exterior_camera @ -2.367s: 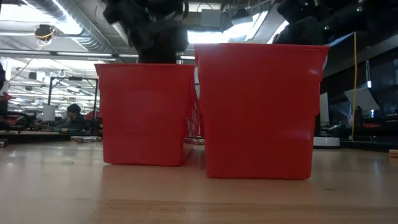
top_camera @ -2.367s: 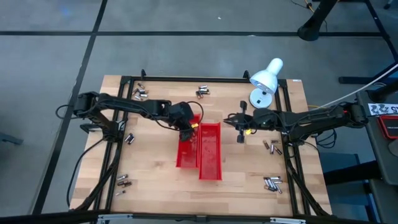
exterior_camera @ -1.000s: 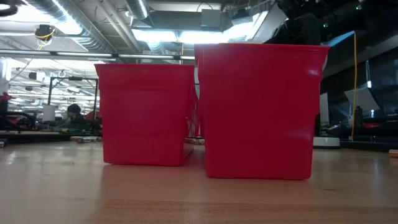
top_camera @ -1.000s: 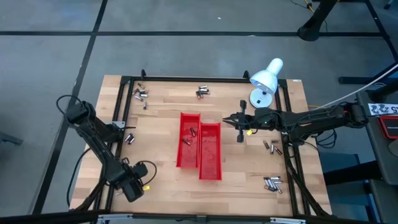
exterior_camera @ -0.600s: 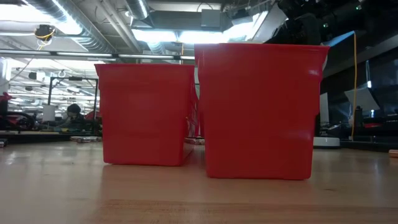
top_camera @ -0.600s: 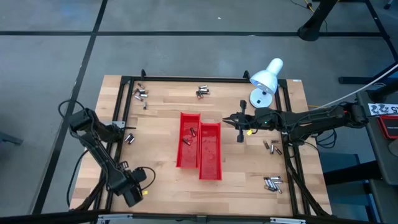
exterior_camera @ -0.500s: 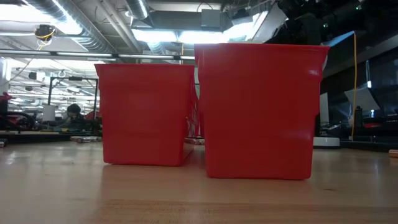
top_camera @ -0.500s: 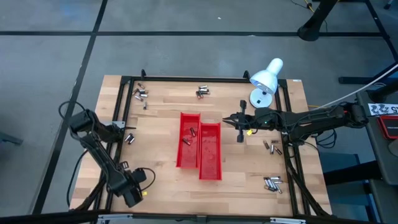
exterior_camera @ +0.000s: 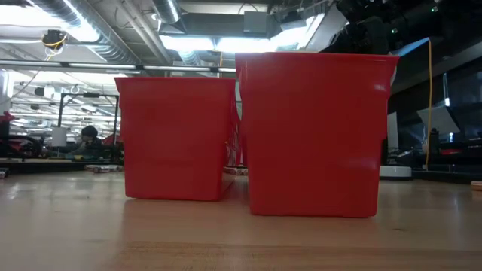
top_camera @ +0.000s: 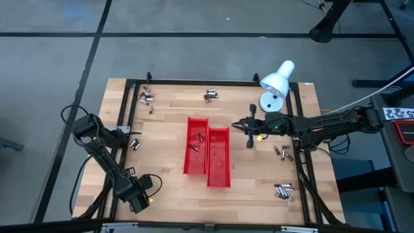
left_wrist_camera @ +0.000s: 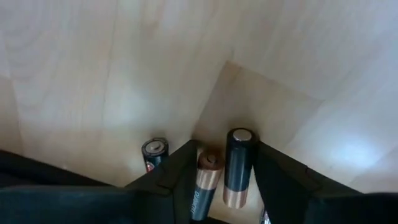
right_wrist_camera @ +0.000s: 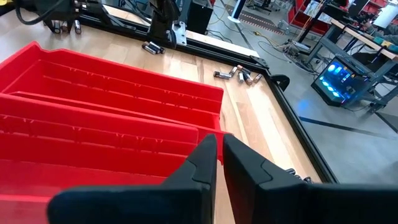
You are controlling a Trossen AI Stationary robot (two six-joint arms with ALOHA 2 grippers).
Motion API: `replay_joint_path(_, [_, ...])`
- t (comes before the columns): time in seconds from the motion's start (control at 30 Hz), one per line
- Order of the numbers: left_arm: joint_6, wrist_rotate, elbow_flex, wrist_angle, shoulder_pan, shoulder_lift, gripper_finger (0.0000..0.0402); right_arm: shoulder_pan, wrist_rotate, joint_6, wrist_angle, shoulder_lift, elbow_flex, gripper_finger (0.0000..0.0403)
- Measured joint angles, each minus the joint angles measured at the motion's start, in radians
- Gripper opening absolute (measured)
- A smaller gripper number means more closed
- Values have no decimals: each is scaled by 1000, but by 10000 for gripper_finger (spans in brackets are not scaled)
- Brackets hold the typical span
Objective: Sort batteries
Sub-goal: Put the black battery into the left red bin
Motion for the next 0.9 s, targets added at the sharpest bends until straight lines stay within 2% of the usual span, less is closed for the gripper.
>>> replay_joint_path(0.23, [34,6,-2,4,12,2,40,0,0,-1,1,0,0,30])
replay_joint_path(0.43, [60,1,-7,-21,60,-24,34,0,0,-1,2,0,0,30])
replay_joint_path(0.7, [58,-208,7,-105,135,-87,34,0,0,-2,3,0,0,30])
replay_joint_path(0.9, [168,-378,91,-114,222,-105,34,0,0,-2,7,0,0,30])
